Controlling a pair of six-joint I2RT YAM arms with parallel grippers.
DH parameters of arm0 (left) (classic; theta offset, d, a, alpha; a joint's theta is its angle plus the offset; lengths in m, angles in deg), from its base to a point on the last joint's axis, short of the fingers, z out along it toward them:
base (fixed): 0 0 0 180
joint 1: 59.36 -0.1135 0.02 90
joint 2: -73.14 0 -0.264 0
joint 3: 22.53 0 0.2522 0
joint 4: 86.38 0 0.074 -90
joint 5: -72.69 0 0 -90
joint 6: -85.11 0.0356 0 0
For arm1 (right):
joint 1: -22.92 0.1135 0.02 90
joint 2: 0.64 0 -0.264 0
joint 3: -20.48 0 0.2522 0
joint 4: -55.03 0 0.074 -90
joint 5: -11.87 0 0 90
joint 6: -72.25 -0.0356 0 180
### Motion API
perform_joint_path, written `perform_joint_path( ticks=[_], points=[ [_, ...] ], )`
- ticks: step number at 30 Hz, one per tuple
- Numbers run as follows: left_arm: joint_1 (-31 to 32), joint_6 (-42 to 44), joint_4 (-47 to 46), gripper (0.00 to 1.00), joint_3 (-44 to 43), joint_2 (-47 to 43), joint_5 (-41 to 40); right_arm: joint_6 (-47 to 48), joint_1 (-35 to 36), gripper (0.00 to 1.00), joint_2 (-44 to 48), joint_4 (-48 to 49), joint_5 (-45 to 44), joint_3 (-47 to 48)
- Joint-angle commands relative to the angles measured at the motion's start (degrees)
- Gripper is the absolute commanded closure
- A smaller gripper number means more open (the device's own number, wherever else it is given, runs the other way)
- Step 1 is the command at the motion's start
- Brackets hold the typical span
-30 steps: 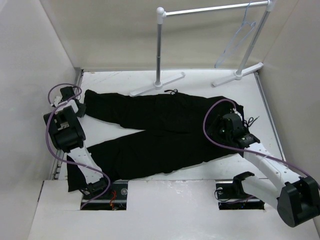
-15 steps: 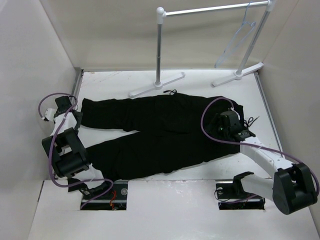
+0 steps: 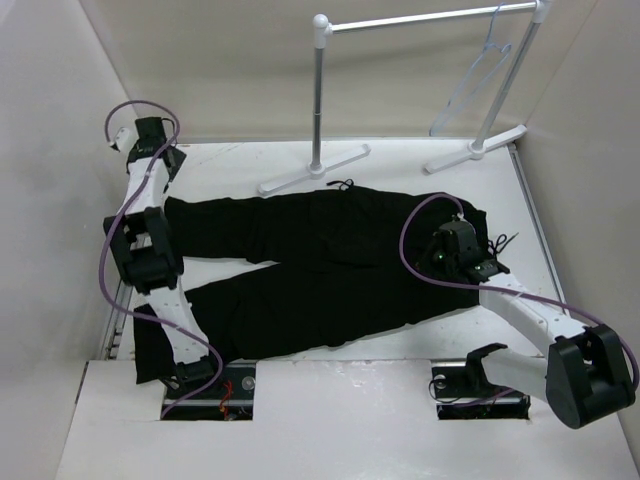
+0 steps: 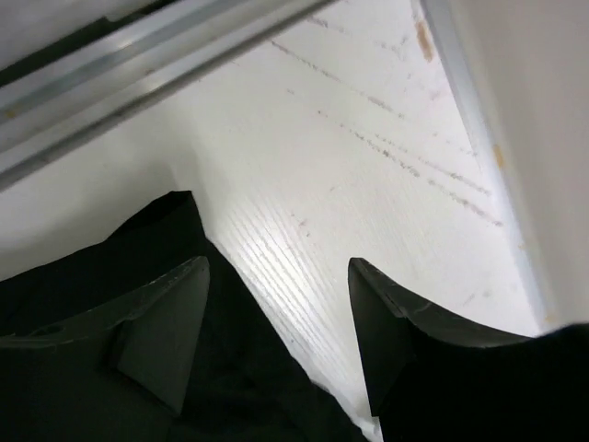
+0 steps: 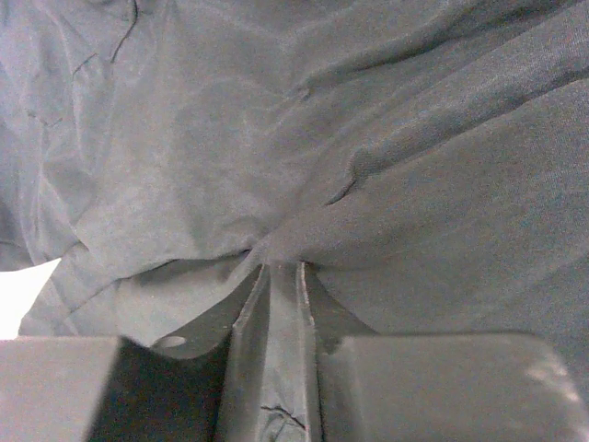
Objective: Place the trousers on the hanger
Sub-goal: Flatten out the trousers at the center of the board.
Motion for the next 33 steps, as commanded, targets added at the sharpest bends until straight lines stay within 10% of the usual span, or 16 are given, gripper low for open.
perform_joint_path(
  ticks=[1,13,22,33],
  points=[
    [0.48,4.19,9.49,0.41,-7.41,6.59,-0.61,0.55,0.31,0.72,0.77,1.73,0.59,2.03],
    [0.05,6.83,16.01,0.48,-12.87,14.69,-6.14,1.25,-0.31,0.44,-0.20,0.85,0.50,3.78],
    [-1.54,7.53,15.05,0.91,-12.70,17.68,-6.41,0.90,-5.04,0.32,-6.25,2.69,-2.13,8.18],
    [-2.85,4.90,13.28,0.94,-19.80,17.93,-8.35,-0.16,-22.61,0.25,-20.92,5.51,-13.56,18.44]
  ],
)
